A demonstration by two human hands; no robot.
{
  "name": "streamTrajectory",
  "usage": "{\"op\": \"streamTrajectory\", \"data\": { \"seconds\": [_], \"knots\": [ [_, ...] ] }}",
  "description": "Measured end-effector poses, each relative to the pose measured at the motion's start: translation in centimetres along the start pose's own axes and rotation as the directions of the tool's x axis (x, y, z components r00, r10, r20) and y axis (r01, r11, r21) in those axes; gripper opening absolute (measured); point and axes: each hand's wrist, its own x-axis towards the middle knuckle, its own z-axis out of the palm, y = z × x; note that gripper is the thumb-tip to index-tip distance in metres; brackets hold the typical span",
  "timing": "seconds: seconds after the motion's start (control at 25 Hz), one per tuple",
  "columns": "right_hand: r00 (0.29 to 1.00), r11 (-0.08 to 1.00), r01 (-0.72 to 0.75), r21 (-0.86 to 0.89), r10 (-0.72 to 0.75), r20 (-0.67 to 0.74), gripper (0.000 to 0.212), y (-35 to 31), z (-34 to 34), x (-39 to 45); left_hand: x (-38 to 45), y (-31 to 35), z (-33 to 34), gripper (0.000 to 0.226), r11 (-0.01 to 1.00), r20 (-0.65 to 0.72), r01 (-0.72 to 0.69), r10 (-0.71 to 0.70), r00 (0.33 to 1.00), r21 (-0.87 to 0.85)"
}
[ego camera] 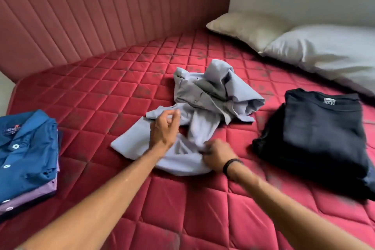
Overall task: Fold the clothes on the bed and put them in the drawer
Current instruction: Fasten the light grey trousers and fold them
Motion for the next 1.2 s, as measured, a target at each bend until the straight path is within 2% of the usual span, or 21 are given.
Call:
{"op": "streamTrajectory", "data": {
  "seconds": [0.04,0.12,0.2,0.24,0.28,0.32,0.36,0.4,0.48,0.6,0.68,0.72,0.76,0.84,0.88,0.92,0.96,1.0,1.04,1.12,1.2],
  "knots": [
    [0.983,0.992,0.129,-0.013,-0.126,0.132,0.012,-1.9,1.9,-2.4,0.6,0.4,-0.2,0.050,0.999,0.014,0.028,-0.028,1.000,-0.046],
    [0.864,0.944,0.304,0.128,-0.330,0.381,0.011,-5.4,5.9,-8.6,0.1,1.3,0.2,0.075,0.994,0.116,0.106,-0.107,0.987,0.015],
    [0.696,0.921,0.322,0.221,-0.388,0.604,0.028,-7.4,8.2,-14.1,-1.8,1.3,0.9,0.091,0.967,0.148,0.098,-0.135,0.980,0.234],
    [0.679,0.921,0.304,0.243,-0.389,0.622,0.031,-7.4,8.5,-15.8,-3.1,0.8,0.7,0.085,0.943,0.132,0.083,-0.131,0.983,0.323],
    [0.719,0.917,0.265,0.299,-0.394,0.573,0.030,-7.1,8.1,-16.9,-4.0,0.4,0.3,0.075,0.932,0.101,0.079,-0.122,0.987,0.353],
    [0.827,0.907,0.203,0.368,-0.360,0.431,0.034,-6.4,7.5,-17.2,-4.7,0.1,-0.3,0.067,0.927,0.070,0.114,-0.148,0.986,0.358],
    [0.955,0.893,0.148,0.424,-0.241,0.175,0.046,-5.6,6.6,-17.3,-5.1,-0.3,-0.8,0.063,0.924,0.047,0.180,-0.207,0.977,0.337],
    [0.991,0.889,0.119,0.443,-0.082,-0.101,0.056,-5.0,5.5,-17.0,-5.7,-0.2,-1.8,0.062,0.918,0.046,0.290,-0.313,0.949,0.272],
    [0.894,0.894,0.207,0.397,-0.009,-0.448,0.075,-5.2,3.6,-16.5,-7.4,0.6,-4.5,0.071,0.889,0.151,0.456,-0.456,0.877,0.032],
    [0.913,0.965,0.258,0.038,-0.230,-0.337,0.107,-9.7,1.1,-16.3,-10.7,4.1,-9.2,0.052,0.780,0.325,0.562,-0.475,0.818,-0.273],
    [0.873,0.941,0.265,-0.210,-0.326,-0.362,0.070,-13.3,-0.2,-16.5,-12.8,7.3,-12.4,0.040,0.736,0.370,0.568,-0.445,0.815,-0.368],
    [0.834,0.924,0.312,-0.221,-0.378,-0.401,0.045,-14.7,-0.9,-16.5,-14.2,9.0,-14.1,0.037,0.748,0.347,0.545,-0.431,0.833,-0.379],
    [0.783,0.893,0.418,-0.164,-0.446,-0.434,0.039,-16.4,-2.4,-16.9,-15.6,10.4,-16.1,0.040,0.788,0.288,0.483,-0.395,0.872,-0.382],
    [0.717,0.796,0.605,0.014,-0.538,-0.444,0.033,-18.6,-6.7,-17.5,-17.9,12.2,-19.6,0.080,0.952,0.003,0.216,-0.220,0.975,-0.219],
    [0.688,0.731,0.678,0.076,-0.595,-0.416,0.028,-20.0,-9.6,-18.1,-19.6,13.1,-22.4,0.094,1.000,-0.207,0.008,-0.008,0.978,0.000],
    [0.671,0.675,0.725,0.138,-0.648,-0.360,0.026,-21.5,-12.7,-19.1,-20.8,14.1,-24.8,0.096,0.958,-0.333,-0.186,0.253,0.909,0.220],
    [0.659,0.621,0.752,0.223,-0.692,-0.294,0.022,-23.1,-15.9,-20.4,-21.8,15.9,-27.1,0.093,0.864,-0.341,-0.373,0.482,0.807,0.338],
    [0.638,0.575,0.768,0.282,-0.729,-0.250,0.017,-24.8,-19.1,-22.0,-22.8,18.3,-29.3,0.087,0.804,-0.225,-0.516,0.583,0.781,0.296],
    [0.615,0.545,0.781,0.305,-0.755,-0.227,0.022,-26.4,-22.2,-24.0,-23.4,21.0,-31.0,0.080,0.785,-0.087,-0.612,0.619,0.781,0.095],
    [0.582,0.534,0.808,0.249,-0.791,-0.191,0.051,-29.9,-28.5,-28.1,-23.9,26.5,-33.1,0.057,0.770,0.126,-0.567,0.618,0.776,-0.291],
    [0.562,0.561,0.826,0.059,-0.809,-0.173,0.047,-32.4,-34.5,-31.6,-23.8,30.8,-34.7,0.030,0.767,0.238,-0.496,0.613,0.753,-0.406]
  ]
}}
